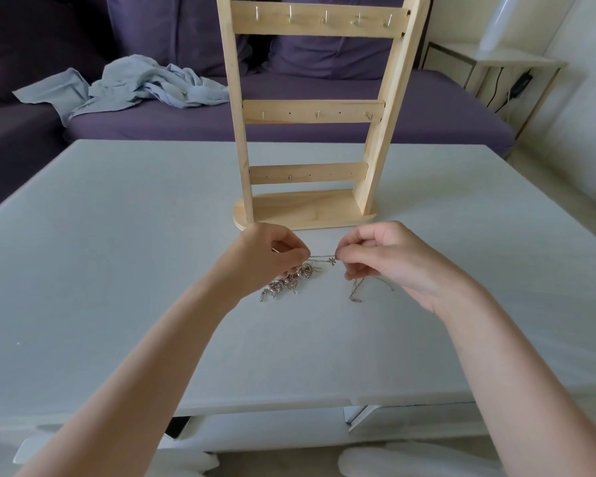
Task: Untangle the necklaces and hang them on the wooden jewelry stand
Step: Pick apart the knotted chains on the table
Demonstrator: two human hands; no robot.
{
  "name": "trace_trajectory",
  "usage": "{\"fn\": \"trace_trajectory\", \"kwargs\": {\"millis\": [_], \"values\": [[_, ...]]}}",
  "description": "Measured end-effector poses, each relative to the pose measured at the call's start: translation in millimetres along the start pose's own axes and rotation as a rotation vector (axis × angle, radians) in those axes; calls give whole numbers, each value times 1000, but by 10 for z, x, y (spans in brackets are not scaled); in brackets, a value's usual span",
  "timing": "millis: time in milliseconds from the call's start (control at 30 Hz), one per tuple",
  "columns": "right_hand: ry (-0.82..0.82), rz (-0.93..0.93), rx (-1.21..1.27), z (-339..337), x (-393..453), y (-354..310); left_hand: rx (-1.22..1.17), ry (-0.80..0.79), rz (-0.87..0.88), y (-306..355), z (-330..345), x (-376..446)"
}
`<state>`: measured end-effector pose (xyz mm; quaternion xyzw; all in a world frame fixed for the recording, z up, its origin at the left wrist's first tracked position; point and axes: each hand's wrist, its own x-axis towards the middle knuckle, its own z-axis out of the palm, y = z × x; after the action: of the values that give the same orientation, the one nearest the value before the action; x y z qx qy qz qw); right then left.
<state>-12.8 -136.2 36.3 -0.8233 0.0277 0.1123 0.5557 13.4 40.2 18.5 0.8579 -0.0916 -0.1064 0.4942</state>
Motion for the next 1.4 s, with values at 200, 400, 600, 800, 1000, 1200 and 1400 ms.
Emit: {"fn": "trace_trajectory", "kwargs": {"millis": [200,400,600,800,1000,1200,1400], "values": [[18,-2,41,8,22,7,-139,48,-36,0,-35,10],[34,-25,106,20,40,11,-457,46,-21,63,-71,4],[-89,-24,15,82,51,14,-311,6,86,131,-68,-31],[-67,-46,24,106,78,12,-354,3,37,154,-58,-59],[-32,-39,85,96,90,7,-782,-71,-151,155,-118,-67],[-5,-18,87,63,85,28,-754,-69,-143,152,-105,-43],[79,2,296,-13,88,36,-410,193,7,108,-83,19]]}}
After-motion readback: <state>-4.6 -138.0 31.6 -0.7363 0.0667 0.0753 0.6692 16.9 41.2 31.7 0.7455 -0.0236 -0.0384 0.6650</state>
